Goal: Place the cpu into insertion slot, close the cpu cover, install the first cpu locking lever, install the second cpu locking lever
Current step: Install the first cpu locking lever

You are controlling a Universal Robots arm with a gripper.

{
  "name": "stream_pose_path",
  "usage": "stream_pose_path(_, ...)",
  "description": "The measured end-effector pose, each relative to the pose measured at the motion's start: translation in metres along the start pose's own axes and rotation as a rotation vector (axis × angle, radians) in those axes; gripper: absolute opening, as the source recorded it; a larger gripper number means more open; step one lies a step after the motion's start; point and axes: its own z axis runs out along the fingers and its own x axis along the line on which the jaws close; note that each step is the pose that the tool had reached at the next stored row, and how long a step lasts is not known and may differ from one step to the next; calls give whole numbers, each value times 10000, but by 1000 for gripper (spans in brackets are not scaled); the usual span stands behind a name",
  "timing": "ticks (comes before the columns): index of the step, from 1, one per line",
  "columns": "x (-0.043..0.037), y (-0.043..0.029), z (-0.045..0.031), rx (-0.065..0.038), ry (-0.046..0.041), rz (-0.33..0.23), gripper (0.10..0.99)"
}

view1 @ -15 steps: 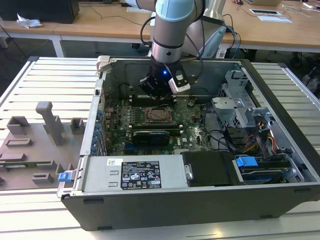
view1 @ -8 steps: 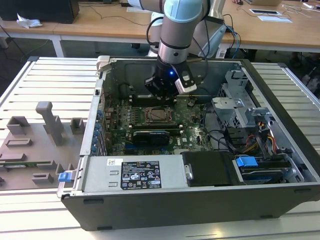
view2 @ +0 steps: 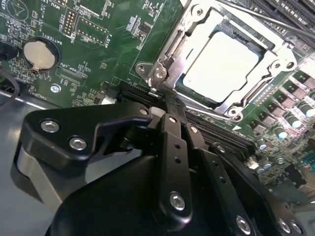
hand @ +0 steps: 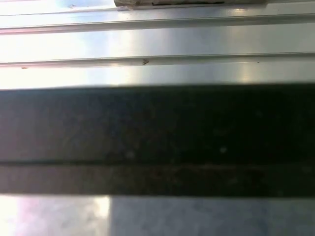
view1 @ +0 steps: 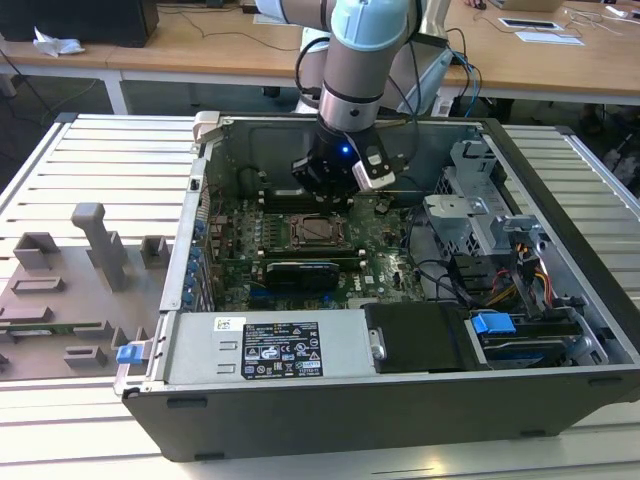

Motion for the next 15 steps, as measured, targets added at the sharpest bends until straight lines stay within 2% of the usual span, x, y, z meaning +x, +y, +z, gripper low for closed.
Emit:
stream_pose_path(5, 1, -9, -18, 0, 0, -1, 106)
stream_pose_path(10, -2, -105, 3, 11, 22, 4, 106)
stream_pose_path(12, -5, -104, 7, -13, 24, 4, 106)
stream_pose_path(15, -9, -81, 14, -260, 17, -18, 106)
